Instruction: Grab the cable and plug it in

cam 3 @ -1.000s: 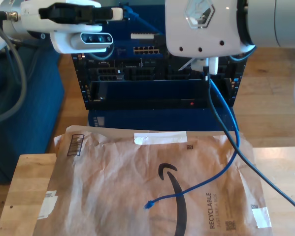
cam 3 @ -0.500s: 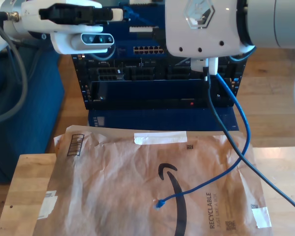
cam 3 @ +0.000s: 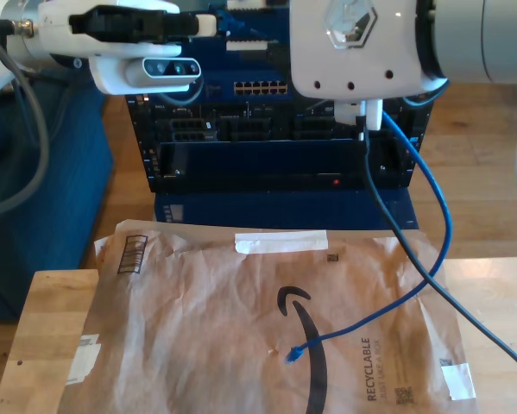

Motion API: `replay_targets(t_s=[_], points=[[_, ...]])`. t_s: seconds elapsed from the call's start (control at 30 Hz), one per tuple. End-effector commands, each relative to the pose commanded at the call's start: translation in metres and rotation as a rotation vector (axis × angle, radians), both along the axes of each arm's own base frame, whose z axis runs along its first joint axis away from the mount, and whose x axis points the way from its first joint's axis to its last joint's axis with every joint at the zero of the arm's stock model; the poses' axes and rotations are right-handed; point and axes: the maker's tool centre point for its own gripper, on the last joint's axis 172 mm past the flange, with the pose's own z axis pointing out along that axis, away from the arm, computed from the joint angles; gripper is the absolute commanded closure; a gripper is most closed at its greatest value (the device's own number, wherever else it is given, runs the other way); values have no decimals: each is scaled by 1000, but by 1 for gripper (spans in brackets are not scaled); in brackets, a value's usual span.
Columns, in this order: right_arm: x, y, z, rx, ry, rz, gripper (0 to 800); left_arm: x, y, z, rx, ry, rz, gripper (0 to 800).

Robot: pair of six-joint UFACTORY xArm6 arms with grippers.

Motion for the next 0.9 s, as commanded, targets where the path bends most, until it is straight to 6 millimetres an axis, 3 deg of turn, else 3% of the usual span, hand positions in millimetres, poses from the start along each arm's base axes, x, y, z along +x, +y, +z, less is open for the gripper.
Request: replay_targets(t_s=[0.5, 0.67, 0.7, 0.77, 0.83, 0.9], points=[[-5, 4, 5, 5, -7, 13, 586, -3, 2, 6, -28, -6, -11, 769], [1, -2, 15, 29, -40, -20, 755, -4, 2, 5, -27, -3, -13, 745], [0, 1, 18, 36, -50, -20, 764, -3, 2, 5, -28, -4, -13, 687], [-6, 9, 16, 34, -49, 1, 790, -4, 2, 5, -28, -5, -13, 463], [-6, 9, 12, 31, -43, 0, 791, -1, 2, 5, -31, -17, -1, 138], [-6, 9, 9, 28, -41, 1, 794, 0, 1, 5, -39, -32, 10, 18]])
